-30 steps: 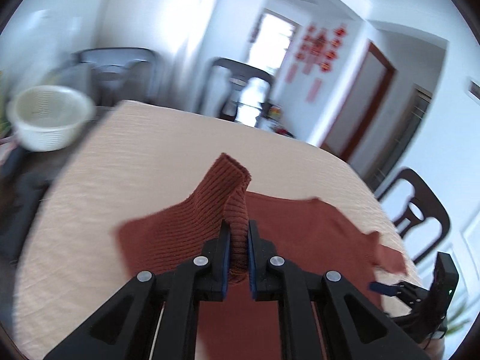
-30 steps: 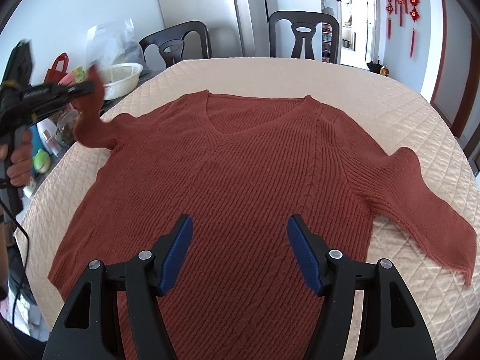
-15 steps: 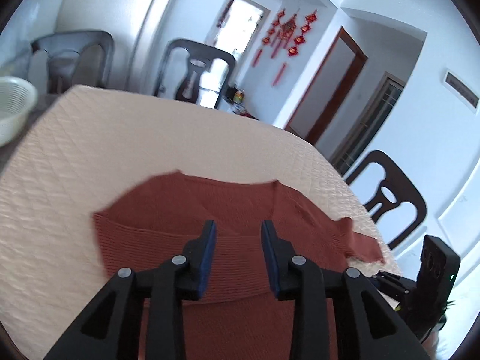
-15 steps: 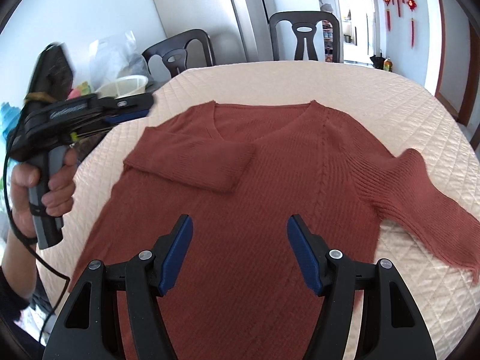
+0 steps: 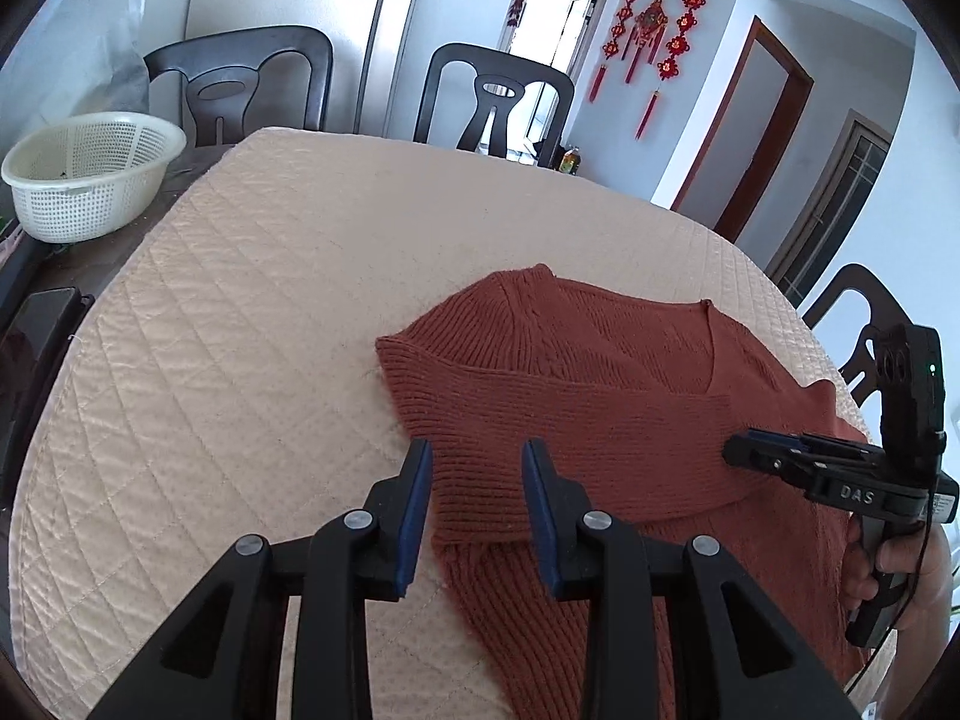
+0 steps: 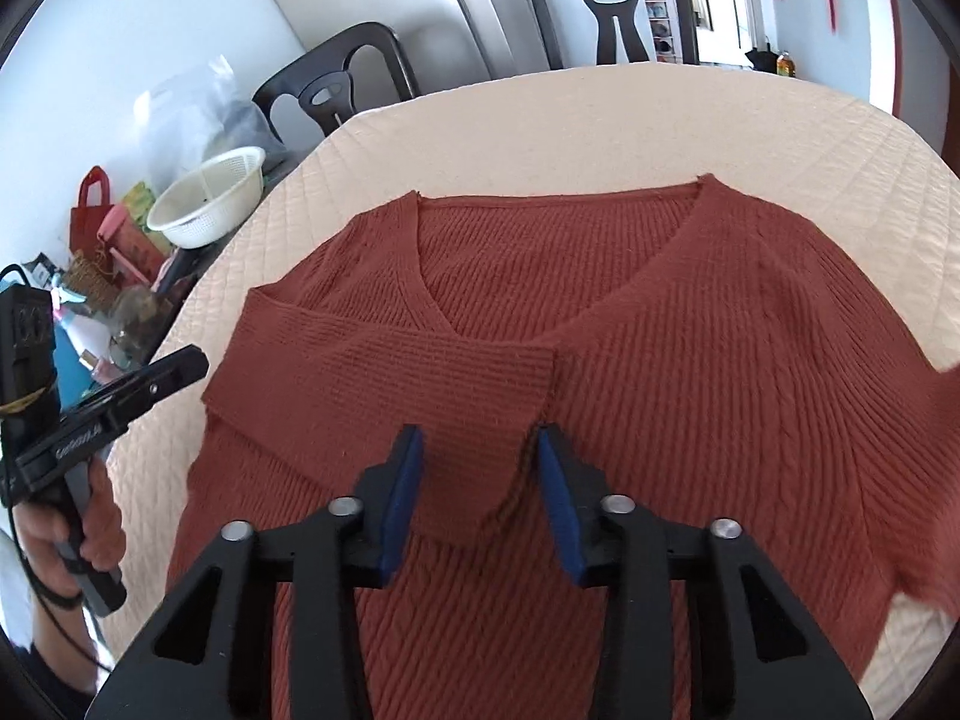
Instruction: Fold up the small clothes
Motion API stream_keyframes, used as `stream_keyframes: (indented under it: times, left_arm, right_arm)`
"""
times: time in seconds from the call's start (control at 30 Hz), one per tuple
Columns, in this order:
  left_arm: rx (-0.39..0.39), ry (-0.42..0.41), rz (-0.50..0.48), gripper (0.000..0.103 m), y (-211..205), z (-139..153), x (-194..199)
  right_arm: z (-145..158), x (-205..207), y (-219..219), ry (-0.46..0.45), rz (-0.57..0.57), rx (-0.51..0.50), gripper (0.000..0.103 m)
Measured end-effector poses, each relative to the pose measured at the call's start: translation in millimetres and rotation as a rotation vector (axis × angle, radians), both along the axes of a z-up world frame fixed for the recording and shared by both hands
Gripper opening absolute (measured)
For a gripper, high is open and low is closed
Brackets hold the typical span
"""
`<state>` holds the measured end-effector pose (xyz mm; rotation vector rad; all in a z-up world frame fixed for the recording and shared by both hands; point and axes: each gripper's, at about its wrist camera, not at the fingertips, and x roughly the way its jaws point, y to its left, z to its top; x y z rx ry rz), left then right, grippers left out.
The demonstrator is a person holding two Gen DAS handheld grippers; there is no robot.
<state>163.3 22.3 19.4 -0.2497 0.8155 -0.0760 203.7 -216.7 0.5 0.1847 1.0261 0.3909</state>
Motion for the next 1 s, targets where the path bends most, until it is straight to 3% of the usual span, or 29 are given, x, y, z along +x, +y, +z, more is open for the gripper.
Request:
stream_keyframes:
  times: [0.03, 0.3, 0.43, 0.57, 0.67, 0.83, 1.0]
  left_arm:
    - [0.002, 0.001, -0.004, 0.033, 1.9, -0.8, 0.6]
    - [0.005, -0.004, -0.014, 0.033, 1.8, -2.9, 20.5]
    - [0.005, 0.034, -0.019, 0.033, 2.2, -15.4, 25.1]
    - [-0.002, 0.014, -0.026, 0.033, 4.7, -10.0, 11.8]
    - [-0.005, -0.003, -0.050, 0.033, 2.4, -6.6, 0.1]
    - [0.047, 0.031, -0.071, 0.033, -8.8, -18.9, -4.4]
    - [0.061, -0.002, -0.053, 0.033, -13.4, 0.0, -21.3]
  right_arm:
    - [0.7, 2.2, -0.2, 0.007, 0.004, 0.018, 0.007]
    - [38.3, 12.6, -11.0, -0.098, 0.001, 0.113, 0.004]
    - [8.4, 29.0, -17.8, 0.021, -0.039, 0.084, 0.006]
    - [13.7, 14.1, -20.4, -0.025, -0.077, 0.030, 0.006]
    - [22.3, -2.9, -13.3, -0.059, -0.041, 0.035, 0.006]
    - [0.6, -13.6, -5.9, -0.019, 0.018, -0.025, 0.006]
    - [20.1, -30.6, -7.9, -0.083, 0.023, -0.055, 0.007]
